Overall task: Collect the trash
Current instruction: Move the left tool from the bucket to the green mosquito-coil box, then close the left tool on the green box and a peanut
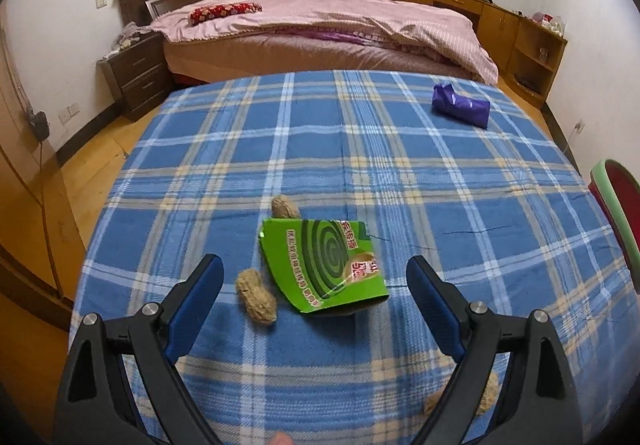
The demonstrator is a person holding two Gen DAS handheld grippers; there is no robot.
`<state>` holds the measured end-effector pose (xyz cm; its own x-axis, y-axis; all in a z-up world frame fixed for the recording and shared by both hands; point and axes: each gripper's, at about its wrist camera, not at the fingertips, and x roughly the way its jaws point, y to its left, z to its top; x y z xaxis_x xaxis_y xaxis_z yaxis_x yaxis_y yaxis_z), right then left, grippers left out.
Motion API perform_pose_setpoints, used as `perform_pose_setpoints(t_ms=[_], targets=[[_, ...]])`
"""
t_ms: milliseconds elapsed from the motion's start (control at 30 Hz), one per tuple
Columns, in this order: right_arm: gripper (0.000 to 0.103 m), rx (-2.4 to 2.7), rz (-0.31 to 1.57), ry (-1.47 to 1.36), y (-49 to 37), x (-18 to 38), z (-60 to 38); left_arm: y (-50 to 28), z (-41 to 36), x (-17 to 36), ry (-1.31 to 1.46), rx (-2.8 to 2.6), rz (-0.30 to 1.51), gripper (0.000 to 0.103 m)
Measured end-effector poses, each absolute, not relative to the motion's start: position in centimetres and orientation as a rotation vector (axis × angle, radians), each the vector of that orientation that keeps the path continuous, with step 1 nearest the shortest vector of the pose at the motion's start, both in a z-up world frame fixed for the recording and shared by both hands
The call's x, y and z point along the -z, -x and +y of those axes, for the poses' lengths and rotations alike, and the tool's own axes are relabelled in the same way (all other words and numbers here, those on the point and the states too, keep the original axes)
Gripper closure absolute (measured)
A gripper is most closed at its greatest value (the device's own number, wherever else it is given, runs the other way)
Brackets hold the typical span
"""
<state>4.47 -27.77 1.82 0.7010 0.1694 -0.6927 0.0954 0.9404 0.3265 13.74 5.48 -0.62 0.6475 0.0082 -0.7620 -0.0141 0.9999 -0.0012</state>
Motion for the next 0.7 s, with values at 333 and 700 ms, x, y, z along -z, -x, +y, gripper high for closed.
perform_pose_setpoints(t_ms=[333, 700], targets=[[0.004, -0.042, 0.807, -0.343, -5.1, -1.6, -27.4, -14.5, 6.1, 1.9, 0.052, -0.038, 0.912, 0.029], [0.004, -0.051, 0.810, -0.332, -5.2, -1.7, -27.1, -13.6, 6.3, 0.6, 0.094, 0.006, 0.860, 0.034]])
